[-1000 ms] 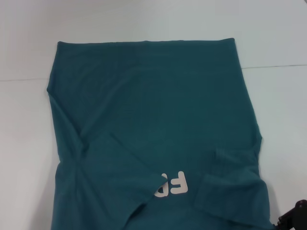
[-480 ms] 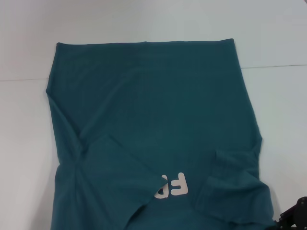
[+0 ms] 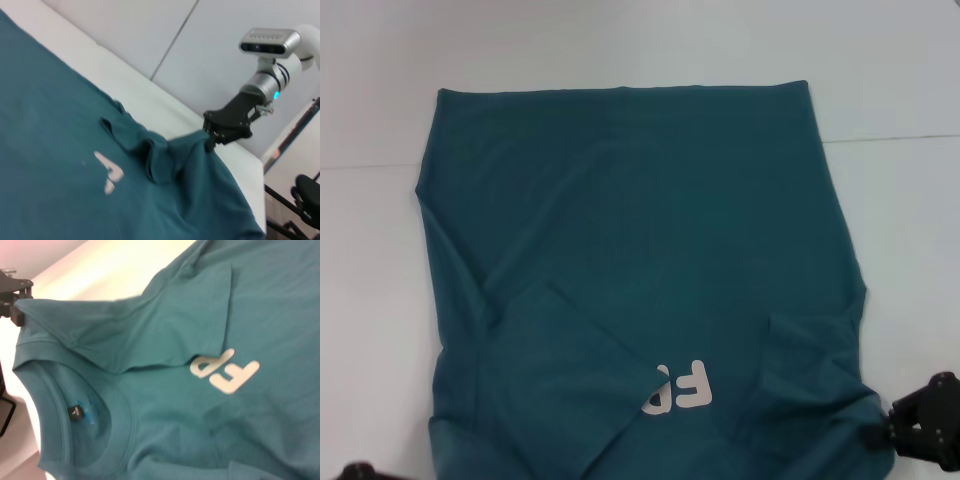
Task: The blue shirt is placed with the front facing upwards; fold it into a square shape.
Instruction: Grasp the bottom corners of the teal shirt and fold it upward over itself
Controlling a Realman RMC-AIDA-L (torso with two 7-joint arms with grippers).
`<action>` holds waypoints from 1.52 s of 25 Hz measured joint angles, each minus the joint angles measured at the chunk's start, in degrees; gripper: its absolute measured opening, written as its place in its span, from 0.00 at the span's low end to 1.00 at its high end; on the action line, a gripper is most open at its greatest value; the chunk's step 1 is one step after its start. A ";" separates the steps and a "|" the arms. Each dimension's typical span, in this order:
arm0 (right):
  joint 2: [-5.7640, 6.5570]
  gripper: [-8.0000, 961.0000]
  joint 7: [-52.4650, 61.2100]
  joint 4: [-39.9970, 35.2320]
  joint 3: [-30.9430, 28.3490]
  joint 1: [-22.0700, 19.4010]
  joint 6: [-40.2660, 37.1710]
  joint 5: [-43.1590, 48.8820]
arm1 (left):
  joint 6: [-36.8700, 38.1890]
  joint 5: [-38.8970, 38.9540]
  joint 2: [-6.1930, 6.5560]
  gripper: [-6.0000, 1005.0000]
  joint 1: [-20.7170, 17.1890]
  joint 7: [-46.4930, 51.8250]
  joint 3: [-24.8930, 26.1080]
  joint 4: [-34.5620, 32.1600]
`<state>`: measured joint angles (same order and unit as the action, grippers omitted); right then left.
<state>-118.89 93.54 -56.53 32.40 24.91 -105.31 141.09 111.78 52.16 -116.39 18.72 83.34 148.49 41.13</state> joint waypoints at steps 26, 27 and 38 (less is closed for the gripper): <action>0.06 0.06 2.31 0.12 -6.66 1.93 13.43 -15.38 | -15.44 4.71 -1.89 0.04 8.77 0.60 12.27 -0.12; 0.06 0.06 2.42 0.12 -6.78 2.00 13.95 -15.98 | -15.87 5.07 -1.89 0.04 8.90 0.62 12.27 -0.12; 0.94 0.06 5.86 1.05 -6.91 2.89 14.72 -21.45 | -19.99 8.90 -2.09 0.04 9.75 1.04 12.22 -0.57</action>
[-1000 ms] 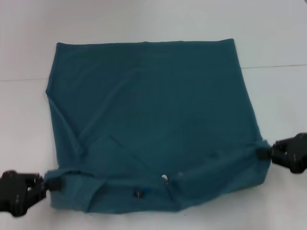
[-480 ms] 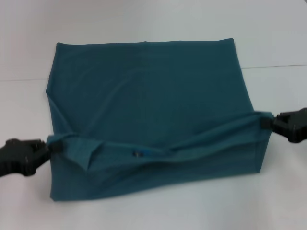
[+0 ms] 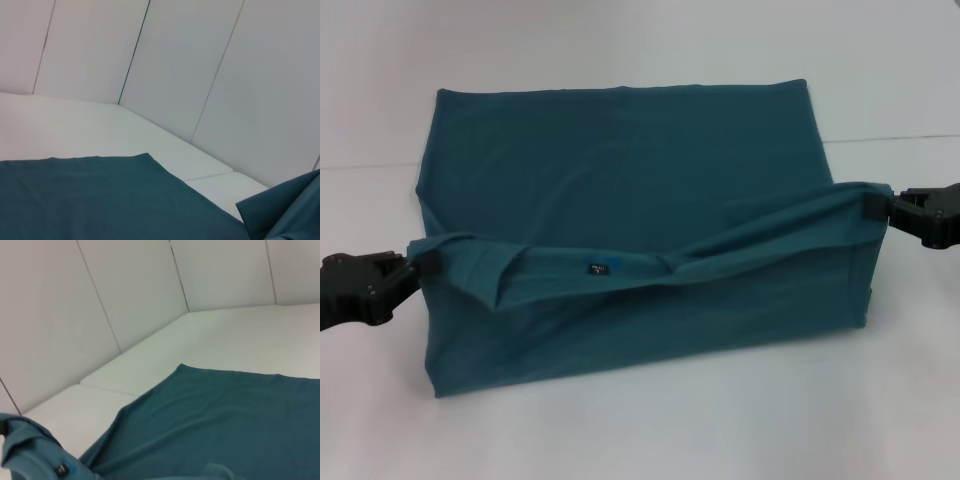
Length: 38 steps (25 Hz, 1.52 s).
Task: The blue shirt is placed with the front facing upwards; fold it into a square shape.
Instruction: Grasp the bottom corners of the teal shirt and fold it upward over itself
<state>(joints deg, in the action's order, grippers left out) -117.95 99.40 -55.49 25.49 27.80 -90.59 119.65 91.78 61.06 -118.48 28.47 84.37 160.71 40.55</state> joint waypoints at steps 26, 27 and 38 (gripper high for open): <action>1.44 0.06 38.58 0.38 -0.31 1.03 0.99 -0.48 | -0.90 2.27 -1.15 0.04 0.04 2.31 0.08 -0.12; 1.60 0.06 38.84 0.38 -0.32 1.01 0.98 -0.49 | -0.90 2.27 -1.15 0.04 0.04 2.31 0.08 -0.12; 3.08 0.06 39.61 3.31 -0.33 2.08 1.76 -0.65 | -1.73 4.72 -1.16 0.04 1.10 6.08 0.01 0.15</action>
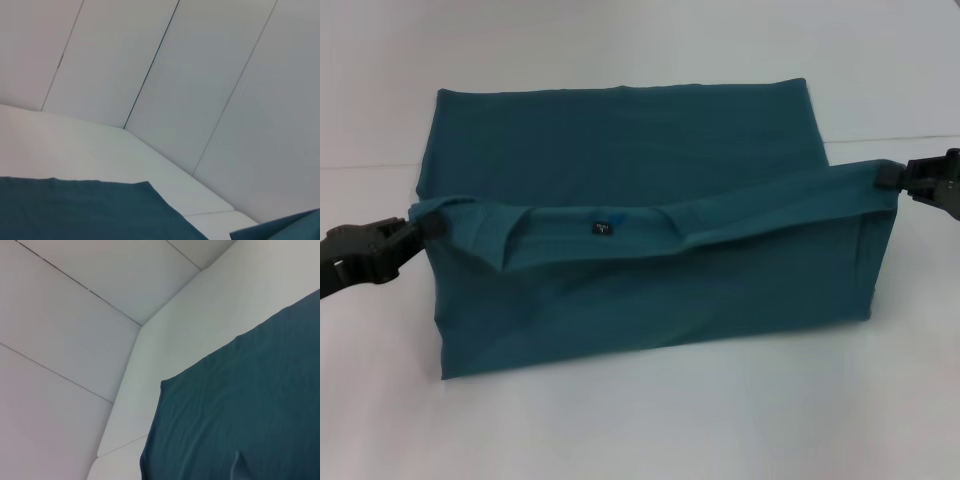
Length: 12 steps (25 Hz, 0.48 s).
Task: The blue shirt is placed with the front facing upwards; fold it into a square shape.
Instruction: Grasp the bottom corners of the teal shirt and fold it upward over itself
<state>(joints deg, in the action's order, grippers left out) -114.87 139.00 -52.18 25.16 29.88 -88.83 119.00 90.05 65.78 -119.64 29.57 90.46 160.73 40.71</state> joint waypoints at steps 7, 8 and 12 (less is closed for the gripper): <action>0.65 0.06 0.61 1.38 0.33 1.85 1.60 0.00 | -2.68 0.12 -0.16 0.04 2.03 1.31 -0.30 -0.19; 0.73 0.06 0.63 1.57 0.46 2.27 1.92 0.01 | -3.31 0.13 -0.18 0.04 2.39 1.71 -0.33 -0.19; 0.80 0.05 0.39 1.82 0.95 3.55 4.58 0.44 | -6.10 0.14 -0.60 0.04 3.57 2.19 -0.18 -0.22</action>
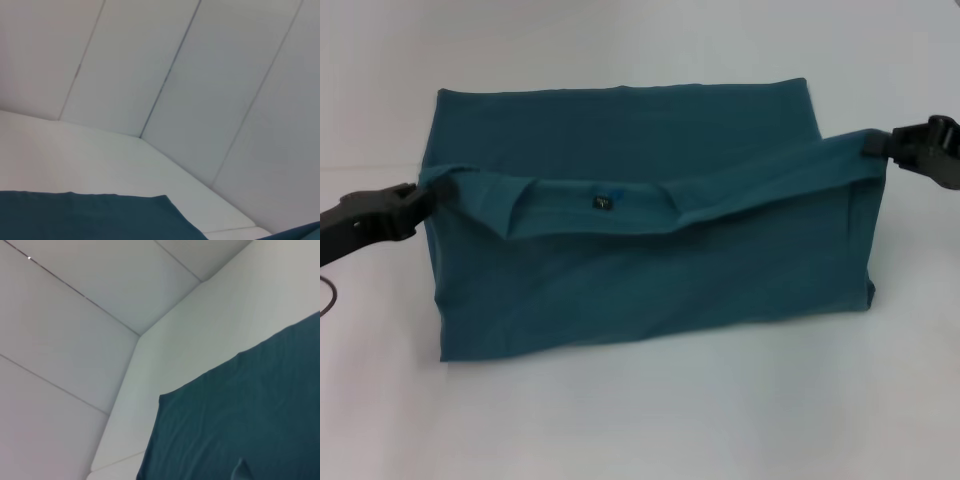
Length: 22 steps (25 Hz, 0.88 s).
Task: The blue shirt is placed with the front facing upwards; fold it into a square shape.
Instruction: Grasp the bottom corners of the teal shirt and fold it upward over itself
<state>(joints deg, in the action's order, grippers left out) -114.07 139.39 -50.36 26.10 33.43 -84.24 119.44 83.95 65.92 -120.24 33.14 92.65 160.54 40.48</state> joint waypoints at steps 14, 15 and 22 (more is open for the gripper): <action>-0.20 0.05 -3.87 4.13 3.30 0.48 11.00 0.18 | -10.73 0.00 -1.90 0.05 3.78 0.08 -1.96 -0.15; -0.23 0.05 -4.11 4.26 3.69 0.50 11.90 0.18 | -11.42 0.00 -2.00 0.05 3.95 0.08 -2.25 -0.15; -0.37 0.05 -4.85 4.34 6.07 1.38 17.14 0.19 | -15.58 0.09 -2.32 0.05 4.90 0.08 -3.38 -0.17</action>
<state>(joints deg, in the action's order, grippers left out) -114.44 134.54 -46.02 32.17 34.81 -67.10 119.63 68.37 66.01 -122.56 38.03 92.73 157.16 40.32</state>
